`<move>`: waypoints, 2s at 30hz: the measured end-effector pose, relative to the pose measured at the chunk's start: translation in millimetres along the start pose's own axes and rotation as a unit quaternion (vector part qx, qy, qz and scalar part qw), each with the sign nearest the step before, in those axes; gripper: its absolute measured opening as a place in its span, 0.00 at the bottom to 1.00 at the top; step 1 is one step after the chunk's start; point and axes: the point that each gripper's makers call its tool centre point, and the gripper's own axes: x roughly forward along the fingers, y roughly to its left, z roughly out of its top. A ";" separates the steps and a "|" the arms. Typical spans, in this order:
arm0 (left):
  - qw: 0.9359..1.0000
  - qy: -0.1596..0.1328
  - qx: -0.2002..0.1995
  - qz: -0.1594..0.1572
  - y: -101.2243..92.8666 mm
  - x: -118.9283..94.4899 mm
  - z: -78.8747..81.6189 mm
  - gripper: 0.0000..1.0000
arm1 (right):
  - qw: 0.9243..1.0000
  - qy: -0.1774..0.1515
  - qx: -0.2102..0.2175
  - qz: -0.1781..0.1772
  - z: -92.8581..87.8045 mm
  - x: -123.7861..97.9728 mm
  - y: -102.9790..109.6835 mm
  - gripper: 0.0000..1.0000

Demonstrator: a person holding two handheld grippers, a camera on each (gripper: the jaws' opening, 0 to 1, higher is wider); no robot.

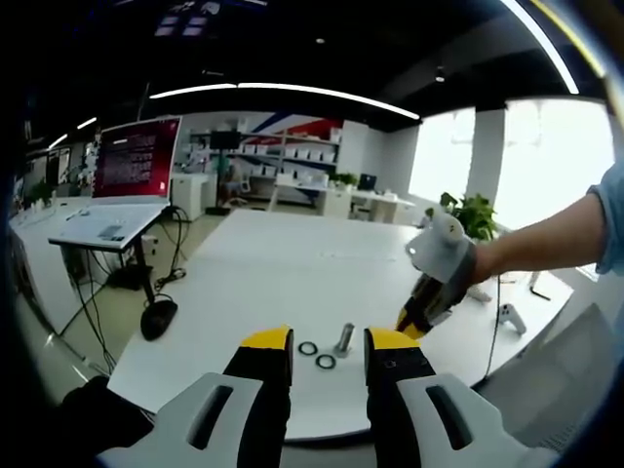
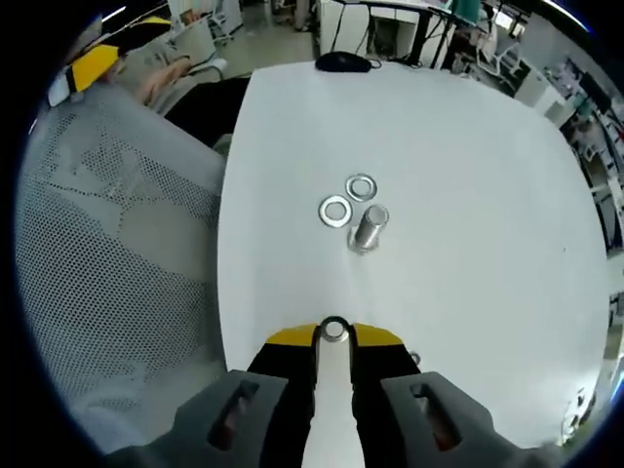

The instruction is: Place the washer onto the threaded stud by aligning its center hole with the stud, sliding it down to the base, and recovering from edge contact or off-axis alignment until the washer reaches the visible bottom stop.

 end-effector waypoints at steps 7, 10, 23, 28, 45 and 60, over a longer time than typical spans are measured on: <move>1.000 0.000 0.000 0.001 0.1 -0.4 -0.2 0.27 | 1.000 0.002 -0.012 -0.004 4.6 -9.7 -8.5 0.13; 1.000 0.001 0.001 0.001 0.1 0.1 -0.3 0.26 | 1.000 -0.001 -0.014 -0.008 7.5 -13.0 -12.1 0.13; 1.000 -0.001 -0.001 0.002 0.8 -0.4 0.3 0.27 | 1.000 0.003 -0.020 -0.016 13.8 -21.5 -26.1 0.13; 1.000 -0.001 0.000 0.003 0.8 -0.7 0.1 0.27 | 1.000 0.000 -0.010 -0.024 17.3 -24.0 -32.7 0.13; 1.000 -0.003 -0.002 0.004 0.6 -1.0 0.7 0.27 | 1.000 0.002 -0.010 -0.030 26.6 -31.6 -46.5 0.13; 1.000 -0.003 -0.002 0.005 1.4 -0.6 0.8 0.27 | 0.999 0.025 -0.012 -0.019 13.4 -25.7 -49.6 0.13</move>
